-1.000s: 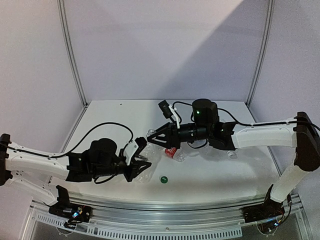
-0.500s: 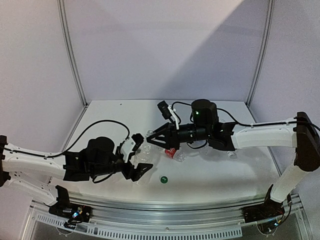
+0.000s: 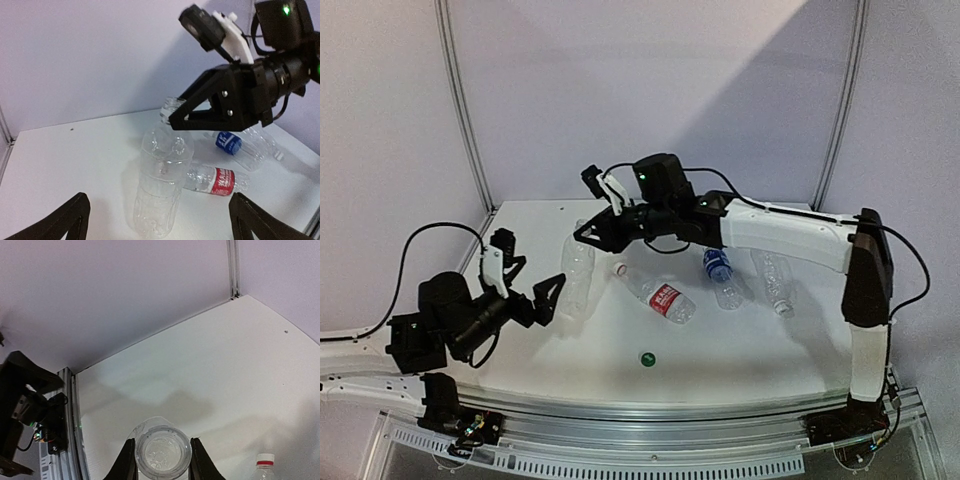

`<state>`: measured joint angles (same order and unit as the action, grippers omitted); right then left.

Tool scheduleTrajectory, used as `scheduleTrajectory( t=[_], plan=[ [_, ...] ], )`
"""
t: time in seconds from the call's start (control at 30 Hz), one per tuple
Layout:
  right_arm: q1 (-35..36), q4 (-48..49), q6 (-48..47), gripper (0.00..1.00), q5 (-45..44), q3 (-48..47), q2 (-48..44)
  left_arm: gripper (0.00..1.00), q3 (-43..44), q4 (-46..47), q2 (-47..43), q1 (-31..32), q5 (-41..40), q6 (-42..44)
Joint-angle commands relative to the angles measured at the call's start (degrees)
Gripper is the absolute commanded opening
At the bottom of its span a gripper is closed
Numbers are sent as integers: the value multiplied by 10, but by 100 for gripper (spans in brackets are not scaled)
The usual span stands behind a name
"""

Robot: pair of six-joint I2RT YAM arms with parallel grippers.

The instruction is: Unscrew the bottle caps

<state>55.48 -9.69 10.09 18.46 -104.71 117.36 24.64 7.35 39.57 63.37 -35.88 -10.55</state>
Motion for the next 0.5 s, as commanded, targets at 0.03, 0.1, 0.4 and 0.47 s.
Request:
scheduleTrajectory(
  t=[0.03, 0.1, 0.4, 0.47],
  plan=[
    [2, -146, -6, 0, -83, -156, 105, 98, -37, -26, -90, 3, -120, -33],
    [2, -176, -5, 0, -98, -208, 144, 97, -41, -28, -111, 5, -130, -34],
    [2, -216, -5, 0, -175, -273, 200, 97, -37, -45, -110, 11, -175, -53],
    [3, -221, -9, 0, -181, -273, 202, 97, -36, -44, -108, 11, -172, -53]
  ],
)
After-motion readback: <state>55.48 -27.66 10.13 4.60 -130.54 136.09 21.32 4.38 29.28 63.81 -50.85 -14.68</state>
